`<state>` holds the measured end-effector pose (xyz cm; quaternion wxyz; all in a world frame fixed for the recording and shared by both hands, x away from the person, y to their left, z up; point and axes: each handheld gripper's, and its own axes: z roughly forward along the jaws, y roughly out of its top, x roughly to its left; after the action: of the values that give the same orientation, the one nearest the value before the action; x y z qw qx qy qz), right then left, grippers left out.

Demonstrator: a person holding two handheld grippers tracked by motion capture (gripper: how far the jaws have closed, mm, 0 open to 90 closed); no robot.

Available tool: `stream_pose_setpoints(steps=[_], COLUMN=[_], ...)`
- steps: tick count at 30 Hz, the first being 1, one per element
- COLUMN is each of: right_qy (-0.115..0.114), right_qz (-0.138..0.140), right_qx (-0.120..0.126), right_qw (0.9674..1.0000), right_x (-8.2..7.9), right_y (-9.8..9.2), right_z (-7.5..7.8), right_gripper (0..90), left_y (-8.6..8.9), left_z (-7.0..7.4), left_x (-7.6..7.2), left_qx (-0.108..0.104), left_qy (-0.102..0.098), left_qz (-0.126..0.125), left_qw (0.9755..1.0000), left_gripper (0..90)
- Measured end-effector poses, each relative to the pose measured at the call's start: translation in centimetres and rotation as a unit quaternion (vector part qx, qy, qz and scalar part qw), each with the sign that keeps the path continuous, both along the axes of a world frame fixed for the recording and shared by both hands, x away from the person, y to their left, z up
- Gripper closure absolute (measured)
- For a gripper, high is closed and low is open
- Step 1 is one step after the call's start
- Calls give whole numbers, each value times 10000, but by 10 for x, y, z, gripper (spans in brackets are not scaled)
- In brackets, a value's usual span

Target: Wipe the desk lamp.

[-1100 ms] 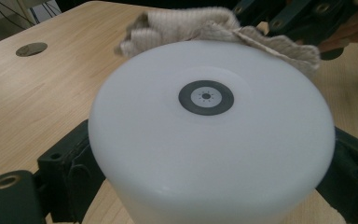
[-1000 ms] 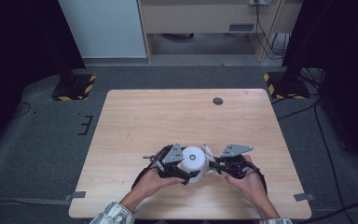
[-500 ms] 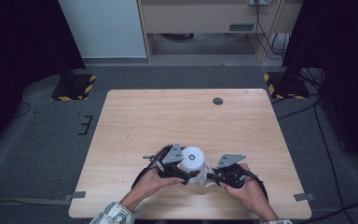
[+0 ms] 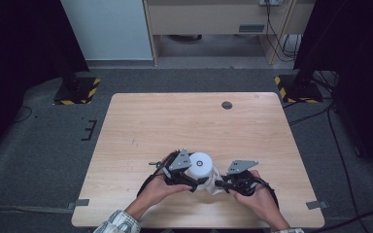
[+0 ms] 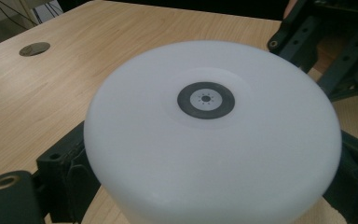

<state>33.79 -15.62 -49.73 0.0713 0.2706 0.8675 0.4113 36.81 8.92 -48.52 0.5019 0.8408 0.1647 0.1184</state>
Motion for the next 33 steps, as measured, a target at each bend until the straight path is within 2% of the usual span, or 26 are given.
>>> stream_pose_setpoints(steps=[3,4,5,6,9,10,11,12,15,16,18,23,25,27,28,29,32,33], right_qy=[-113,-145,-145,-177,-164,-172,-172,-173,-167,-162,-162,-190,-212,-287,-381,-381,-560,-560], right_qz=[59,37,37,-31,-48,-67,-67,-74,-60,-58,-65,-34,-16,18,37,37,169,169], right_qx=[-7,-11,-11,8,27,35,35,35,18,14,17,39,67,158,320,320,653,653], right_qw=[9999,9999,9999,9998,9999,9998,9998,9998,9998,9999,9998,9998,9998,9995,9988,9988,9962,9962], right_x=[-6,-6,-6,-4,-4,-3,-3,-3,-3,-3,-3,-4,-5,-8,-11,-11,-21,-21], right_y=[2,2,2,0,-2,-4,-4,-4,-4,-3,-2,-1,-1,-1,-1,-1,2,2], right_z=[5,6,6,6,6,7,7,7,6,6,6,8,9,14,20,20,31,31], right_gripper=[768,765,765,760,758,756,756,756,756,756,755,761,763,765,766,766,768,768], left_y=[1,3,3,6,9,12,12,14,15,14,14,16,16,15,15,15,15,15], left_z=[0,2,2,8,15,25,25,31,34,31,29,26,26,25,24,24,23,23], left_x=[0,1,1,0,0,-1,-1,-1,0,2,2,5,6,6,6,6,8,8], left_qx=[-34,-153,-153,-292,-416,-613,-613,-770,-707,-625,-632,-783,-782,-835,-858,-858,-923,-923], left_qy=[2,38,38,-13,-64,-95,-95,-91,-107,-62,-11,281,300,386,437,437,572,572], left_qz=[-6,13,13,19,35,30,30,47,100,151,141,185,183,168,147,147,146,146], left_qw=[10000,9999,9999,9996,9991,9981,9981,9970,9974,9979,9979,9964,9963,9956,9953,9953,9940,9940], left_gripper=[65,59,57,50,43,48,54,58,103,115,129,136,139,149,165,165,165,165])
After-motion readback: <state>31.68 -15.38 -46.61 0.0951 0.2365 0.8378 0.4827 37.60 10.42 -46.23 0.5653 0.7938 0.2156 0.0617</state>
